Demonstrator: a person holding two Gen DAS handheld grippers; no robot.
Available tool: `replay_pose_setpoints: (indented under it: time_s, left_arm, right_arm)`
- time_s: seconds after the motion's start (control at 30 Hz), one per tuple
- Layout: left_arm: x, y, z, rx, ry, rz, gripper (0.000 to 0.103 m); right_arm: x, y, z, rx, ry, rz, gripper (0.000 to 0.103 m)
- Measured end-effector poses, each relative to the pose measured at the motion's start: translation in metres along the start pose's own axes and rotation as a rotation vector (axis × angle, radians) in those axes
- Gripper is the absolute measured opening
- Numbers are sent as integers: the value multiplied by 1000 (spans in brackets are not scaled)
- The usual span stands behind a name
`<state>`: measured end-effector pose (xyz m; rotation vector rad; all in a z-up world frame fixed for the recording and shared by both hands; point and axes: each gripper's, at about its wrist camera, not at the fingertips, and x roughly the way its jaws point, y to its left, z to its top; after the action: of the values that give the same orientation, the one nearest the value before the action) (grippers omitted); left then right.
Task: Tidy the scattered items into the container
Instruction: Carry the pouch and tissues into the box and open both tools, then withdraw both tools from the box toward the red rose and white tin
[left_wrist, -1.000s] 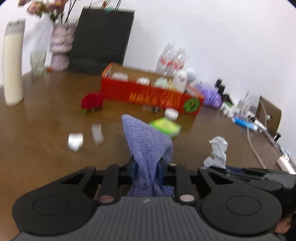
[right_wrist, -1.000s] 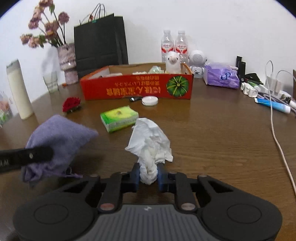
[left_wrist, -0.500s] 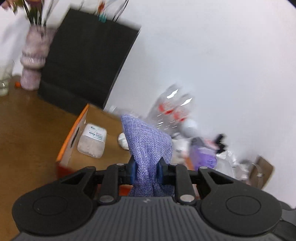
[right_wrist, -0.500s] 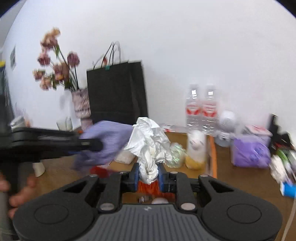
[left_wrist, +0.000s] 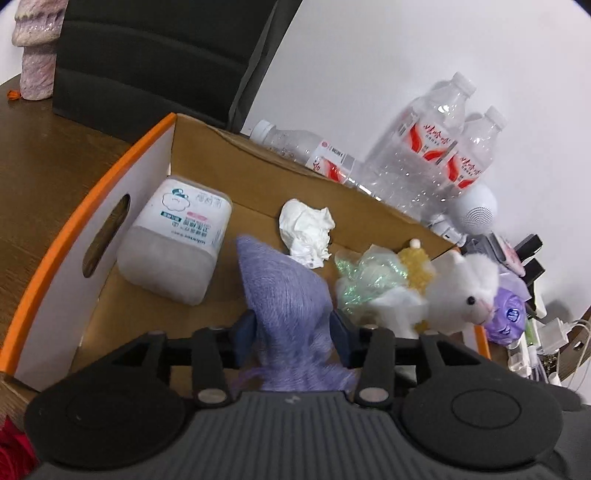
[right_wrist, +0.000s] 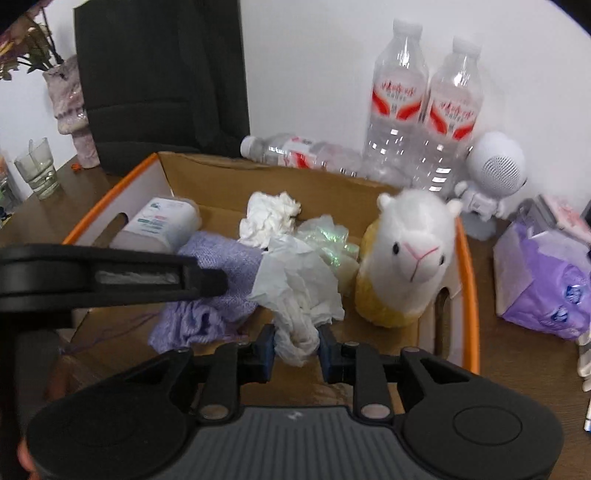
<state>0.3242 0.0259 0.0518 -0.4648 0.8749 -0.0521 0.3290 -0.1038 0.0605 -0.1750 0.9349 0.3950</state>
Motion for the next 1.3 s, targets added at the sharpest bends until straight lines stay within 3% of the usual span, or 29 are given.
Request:
replay_pose_setpoints:
  time_s: [0.07, 0.13, 0.2, 0.27, 0.37, 0.4, 0.43, 0.53, 0.63, 0.9, 1.17, 1.3]
  left_arm:
    - [-10, 3, 3, 2, -16, 2, 47]
    - [-23, 6, 8, -3, -48, -3, 57]
    - [-37, 10, 12, -3, -65, -7, 61]
    - [-50, 10, 16, 5, -84, 7, 65]
    - [-71, 11, 18, 6, -115, 41, 87]
    - [-77, 10, 18, 3, -128, 63, 100]
    - [-82, 8, 17, 12, -145, 98, 103]
    - [-92, -3, 13, 115, -136, 194, 103]
    - [-107, -10, 6, 176, -101, 238, 103]
    - [-174, -40, -22, 345, -180, 272, 103]
    - [-202, -41, -58, 400, -227, 281, 103]
    - [-222, -28, -88, 420, -324, 267, 103]
  right_arm:
    - [9, -2, 0, 2, 25, 3, 27]
    - [15, -5, -2, 11, 42, 13, 33]
    - [12, -6, -4, 22, 46, 46, 66]
    - [3, -6, -4, 31, 39, 58, 81]
    - [-19, -9, -1, 47, 19, 61, 81]
    - [-28, -10, 2, 63, 11, 69, 81]
    - [-38, -12, 4, 79, 5, 76, 81]
    - [-69, -13, 9, 118, -24, 79, 83]
    - [-98, -15, 10, 160, -47, 52, 84]
    - [-158, -18, -9, 221, -110, 18, 86]
    - [-189, 0, -41, 182, -163, -13, 88]
    - [-203, 13, -70, 118, -233, 6, 90]
